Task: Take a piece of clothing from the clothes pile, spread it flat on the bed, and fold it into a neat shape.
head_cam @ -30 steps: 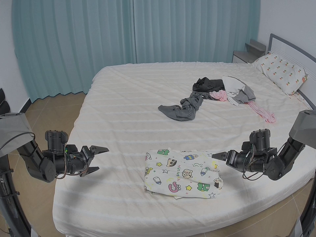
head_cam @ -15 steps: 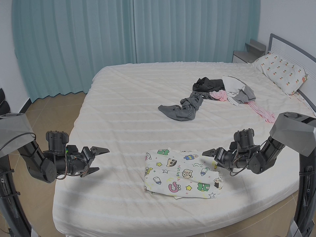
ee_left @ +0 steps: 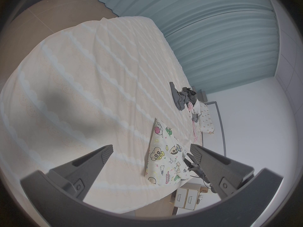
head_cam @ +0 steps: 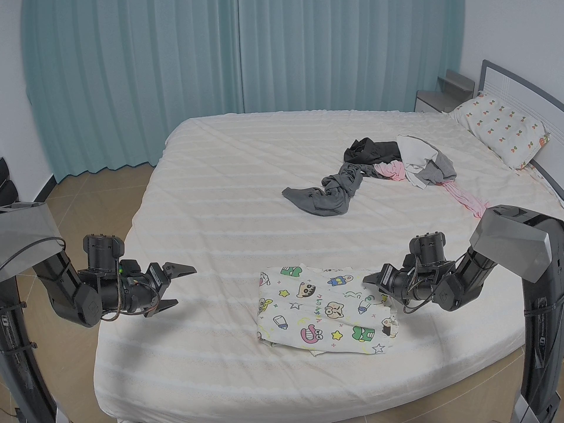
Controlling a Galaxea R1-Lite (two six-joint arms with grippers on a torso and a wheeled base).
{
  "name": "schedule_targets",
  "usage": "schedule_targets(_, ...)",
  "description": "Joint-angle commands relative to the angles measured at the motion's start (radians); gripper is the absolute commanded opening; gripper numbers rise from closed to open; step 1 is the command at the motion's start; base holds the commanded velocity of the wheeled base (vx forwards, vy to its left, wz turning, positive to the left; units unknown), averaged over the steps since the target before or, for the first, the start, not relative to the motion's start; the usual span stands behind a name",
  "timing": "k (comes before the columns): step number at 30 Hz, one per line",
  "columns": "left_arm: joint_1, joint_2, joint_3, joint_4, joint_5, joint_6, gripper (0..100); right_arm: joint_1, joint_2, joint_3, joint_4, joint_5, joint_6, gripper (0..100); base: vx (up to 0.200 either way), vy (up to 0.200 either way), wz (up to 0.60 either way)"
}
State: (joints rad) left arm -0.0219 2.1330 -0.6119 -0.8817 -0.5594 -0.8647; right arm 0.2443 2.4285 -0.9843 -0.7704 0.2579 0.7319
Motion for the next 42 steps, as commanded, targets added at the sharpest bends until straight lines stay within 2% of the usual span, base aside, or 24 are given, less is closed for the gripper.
schedule_targets(1,0.0,0.001,0.0,0.0,0.001,0.0,100,-0.008,-0.006,-0.001,-0.003,0.0,0.006,0,0.0,0.0,0.0)
schedule_targets(7,-0.001,0.001,0.0,0.0,0.001,0.0,100,-0.039,-0.039,-0.011,-0.05,0.001,0.092,0,0.0,0.0,0.0)
schedule_targets(28,-0.001,0.004,0.0,0.0,0.001,0.001,100,-0.083,0.034,-0.148,-0.033,0.004,0.096,0,0.0,0.0,0.0)
schedule_targets(29,-0.001,0.004,0.0,0.0,0.001,0.001,100,-0.083,0.034,-0.148,-0.035,0.004,0.096,100,0.0,0.0,0.0)
schedule_targets(33,-0.001,0.004,0.0,0.0,0.001,0.001,100,-0.082,0.023,-0.131,-0.036,0.004,0.096,100,0.0,0.0,0.0)
schedule_targets(38,-0.001,0.004,0.0,0.0,0.001,0.001,100,-0.071,-0.071,0.012,-0.044,0.017,0.095,100,0.0,0.0,0.0)
schedule_targets(42,-0.001,0.004,0.0,0.0,0.001,0.001,100,-0.04,-0.123,0.114,-0.044,0.077,0.08,100,0.0,0.0,0.0)
